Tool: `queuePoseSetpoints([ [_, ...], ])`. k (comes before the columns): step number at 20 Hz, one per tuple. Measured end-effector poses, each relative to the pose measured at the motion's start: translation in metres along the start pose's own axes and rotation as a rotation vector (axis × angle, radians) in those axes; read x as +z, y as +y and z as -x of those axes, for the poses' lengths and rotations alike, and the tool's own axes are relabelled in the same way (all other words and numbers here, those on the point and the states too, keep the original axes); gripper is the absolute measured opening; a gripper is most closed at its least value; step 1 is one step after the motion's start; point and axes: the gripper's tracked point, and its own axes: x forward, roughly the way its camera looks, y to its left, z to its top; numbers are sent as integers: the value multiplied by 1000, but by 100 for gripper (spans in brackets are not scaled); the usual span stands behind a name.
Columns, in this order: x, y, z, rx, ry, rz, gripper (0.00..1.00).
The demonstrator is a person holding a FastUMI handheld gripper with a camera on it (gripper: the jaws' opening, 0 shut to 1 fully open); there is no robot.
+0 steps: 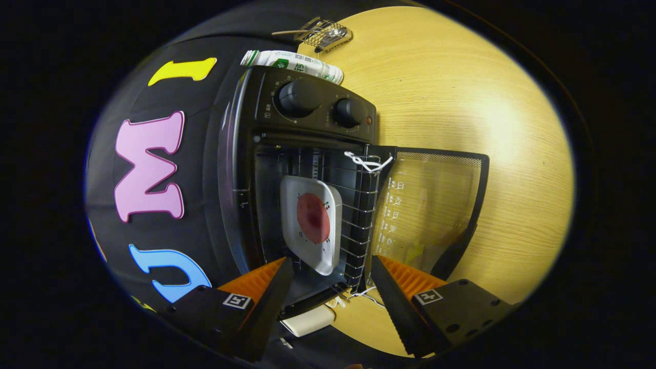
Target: Open the toaster oven, put the food inside, and close the toaster oven door.
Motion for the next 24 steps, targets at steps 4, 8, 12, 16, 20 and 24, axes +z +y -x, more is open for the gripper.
queuePoseSetpoints([
  [4, 8, 18, 31, 65, -5, 262, 98],
  [8, 4, 5, 57, 81, 12, 596, 98],
  [12, 11, -18, 74, 37, -54, 1021, 98],
  [16, -17, -58, 73, -43, 26, 1302, 99],
  [20, -31, -104, 63, -185, 136, 1399, 99],
  [24, -38, -137, 46, -287, 202, 1382, 99],
])
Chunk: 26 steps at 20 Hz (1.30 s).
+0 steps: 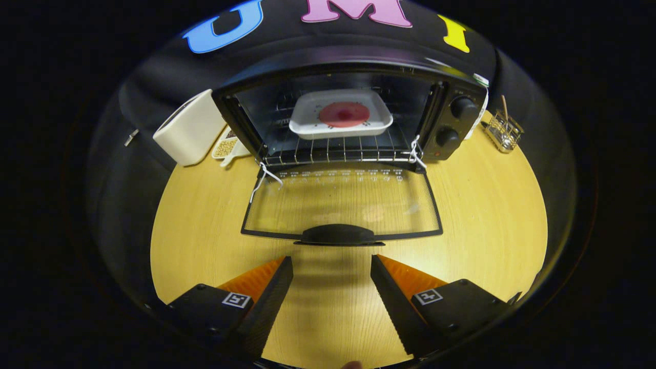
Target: Open the toaster oven, put the food inside, and close the toaster oven door.
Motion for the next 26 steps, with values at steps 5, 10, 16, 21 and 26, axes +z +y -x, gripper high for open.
queuePoseSetpoints([
  [5, -9, -1, -29, -40, 15, 10, 99],
  [10, -13, -1, -51, -96, 32, 2, 99],
  [16, -7, -13, -49, -157, -6, 35, 99],
  [21, -7, -20, -55, -147, 16, -5, 99],
  [26, -2, -19, -44, -150, -7, -7, 98],
])
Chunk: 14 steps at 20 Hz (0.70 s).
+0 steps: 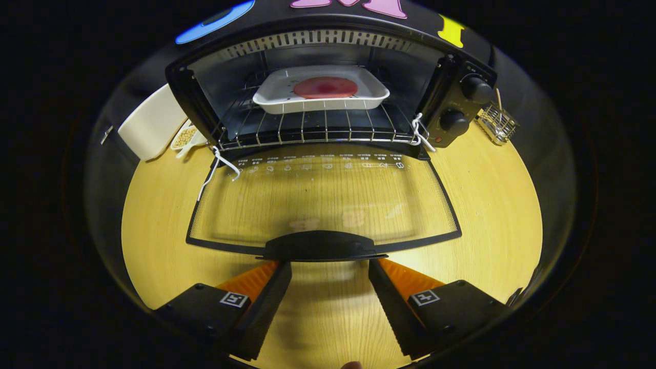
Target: Open the toaster oven, put the food inside, and close the toaster oven door.
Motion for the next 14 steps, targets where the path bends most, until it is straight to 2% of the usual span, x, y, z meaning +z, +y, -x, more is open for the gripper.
queuePoseSetpoints([
  [5, 6, -2, 21, -5, -58, 13, 99],
  [14, 39, -1, 67, 39, -210, -24, 99],
])
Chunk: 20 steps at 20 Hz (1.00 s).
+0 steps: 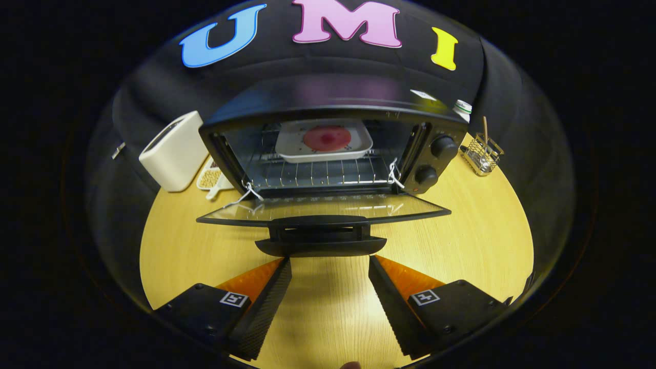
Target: Open the toaster oven, put the food inside, and close the toaster oven door.
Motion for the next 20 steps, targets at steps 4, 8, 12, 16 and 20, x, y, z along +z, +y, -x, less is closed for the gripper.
queuePoseSetpoints([
  [4, 48, 3, 31, 34, -152, -46, 98],
  [8, 86, -2, 75, 60, -306, -91, 99],
  [12, 104, -16, 110, 71, -382, -84, 99],
  [16, 119, -37, 149, 73, -480, -40, 99],
  [20, 145, -60, 197, 80, -586, 26, 99],
])
